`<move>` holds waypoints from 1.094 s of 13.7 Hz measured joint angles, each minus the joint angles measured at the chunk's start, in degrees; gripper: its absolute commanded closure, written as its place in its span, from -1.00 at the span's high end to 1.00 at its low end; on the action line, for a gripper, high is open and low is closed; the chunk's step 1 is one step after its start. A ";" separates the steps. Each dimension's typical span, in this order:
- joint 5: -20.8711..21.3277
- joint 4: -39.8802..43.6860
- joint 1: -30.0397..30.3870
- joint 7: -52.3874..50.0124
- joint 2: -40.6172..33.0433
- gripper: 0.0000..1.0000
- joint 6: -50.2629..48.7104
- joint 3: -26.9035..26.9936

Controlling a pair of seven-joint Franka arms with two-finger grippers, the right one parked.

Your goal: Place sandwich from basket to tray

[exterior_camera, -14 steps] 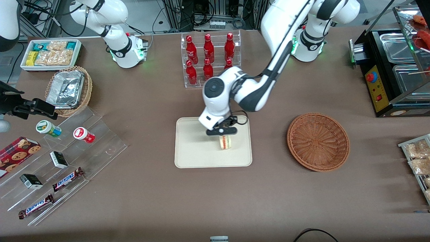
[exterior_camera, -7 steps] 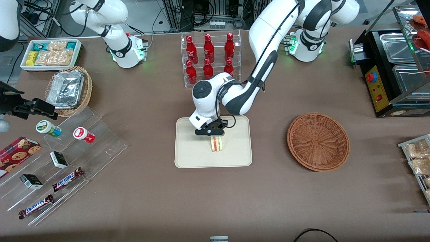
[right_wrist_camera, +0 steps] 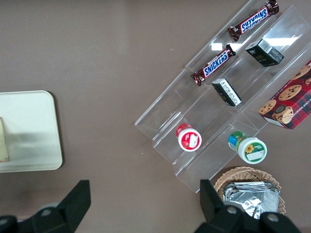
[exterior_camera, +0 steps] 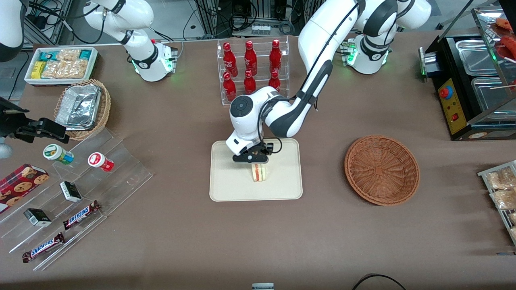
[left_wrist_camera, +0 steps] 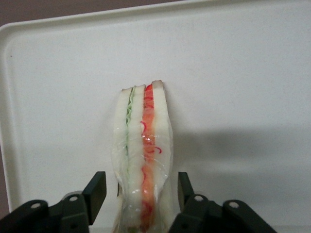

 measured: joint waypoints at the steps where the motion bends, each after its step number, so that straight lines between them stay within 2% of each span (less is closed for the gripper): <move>1: 0.00 0.34 0.01 -0.04 -0.24 0.99 -0.40 0.10; 4: -0.22 1.34 0.45 -0.33 -2.73 0.99 -4.79 0.68; 9: -3.97 1.58 5.88 -0.42 -12.36 0.99 -16.68 1.15; 15: -8.39 1.59 17.56 2.23 -22.33 0.99 -27.37 1.40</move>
